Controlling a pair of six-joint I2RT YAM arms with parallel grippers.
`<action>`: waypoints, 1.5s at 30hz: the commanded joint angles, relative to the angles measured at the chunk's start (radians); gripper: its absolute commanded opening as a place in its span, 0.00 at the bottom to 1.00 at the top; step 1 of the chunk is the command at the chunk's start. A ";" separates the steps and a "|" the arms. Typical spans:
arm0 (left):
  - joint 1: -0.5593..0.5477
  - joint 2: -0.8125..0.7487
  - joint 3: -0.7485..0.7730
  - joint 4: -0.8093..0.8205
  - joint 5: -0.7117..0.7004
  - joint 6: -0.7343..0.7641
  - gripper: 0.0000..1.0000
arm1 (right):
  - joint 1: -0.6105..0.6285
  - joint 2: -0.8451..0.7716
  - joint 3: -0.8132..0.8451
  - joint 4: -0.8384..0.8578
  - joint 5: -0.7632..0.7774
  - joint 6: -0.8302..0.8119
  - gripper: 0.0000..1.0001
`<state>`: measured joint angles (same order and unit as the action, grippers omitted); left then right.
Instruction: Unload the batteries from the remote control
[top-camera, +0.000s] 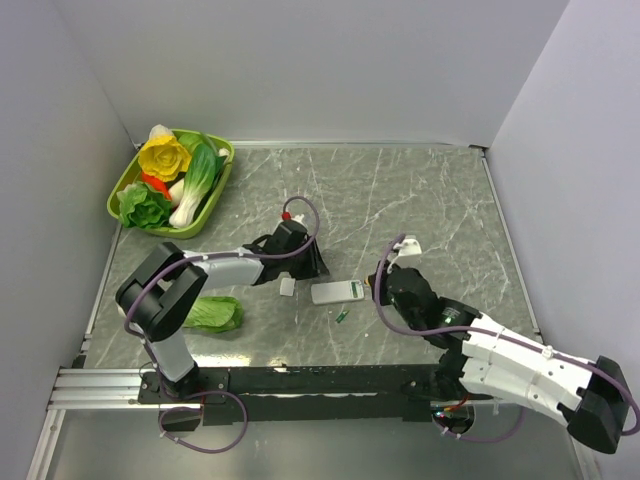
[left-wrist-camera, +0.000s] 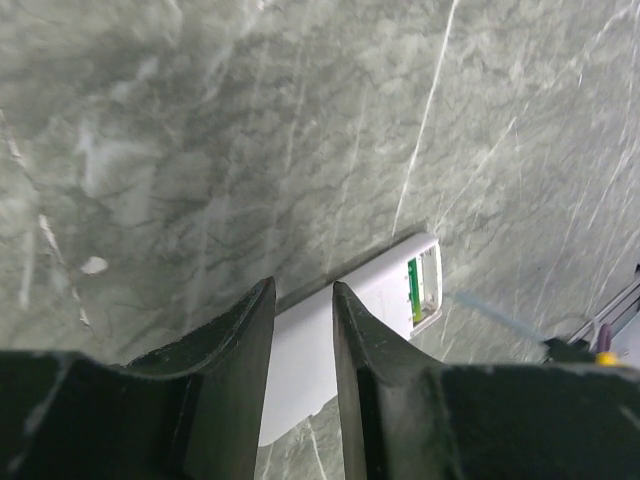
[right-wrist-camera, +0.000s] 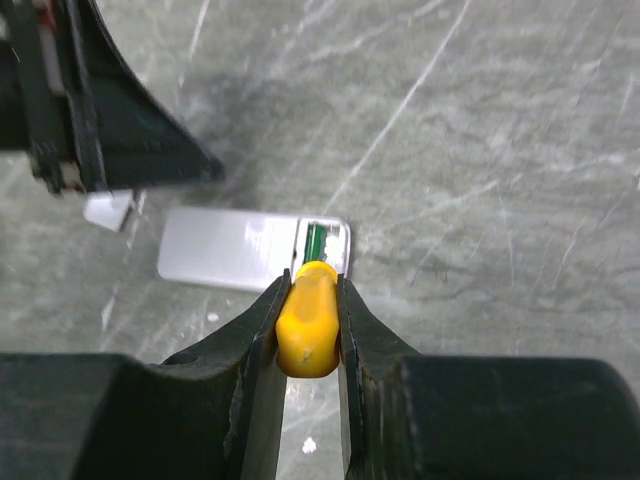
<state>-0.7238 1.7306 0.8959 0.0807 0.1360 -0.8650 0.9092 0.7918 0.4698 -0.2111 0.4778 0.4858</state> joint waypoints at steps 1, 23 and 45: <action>-0.019 -0.046 0.018 -0.012 -0.026 0.026 0.35 | -0.081 -0.011 -0.004 0.062 -0.054 -0.018 0.00; -0.065 -0.126 -0.078 0.010 -0.050 -0.025 0.30 | -0.303 0.047 0.110 -0.045 -0.283 0.050 0.00; -0.088 -0.232 -0.172 -0.055 -0.087 -0.062 0.37 | -0.355 -0.005 -0.122 0.338 -0.550 -0.260 0.00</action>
<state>-0.8036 1.5066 0.7383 0.0292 0.0692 -0.9085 0.5621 0.7853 0.3397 0.0662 -0.0517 0.2607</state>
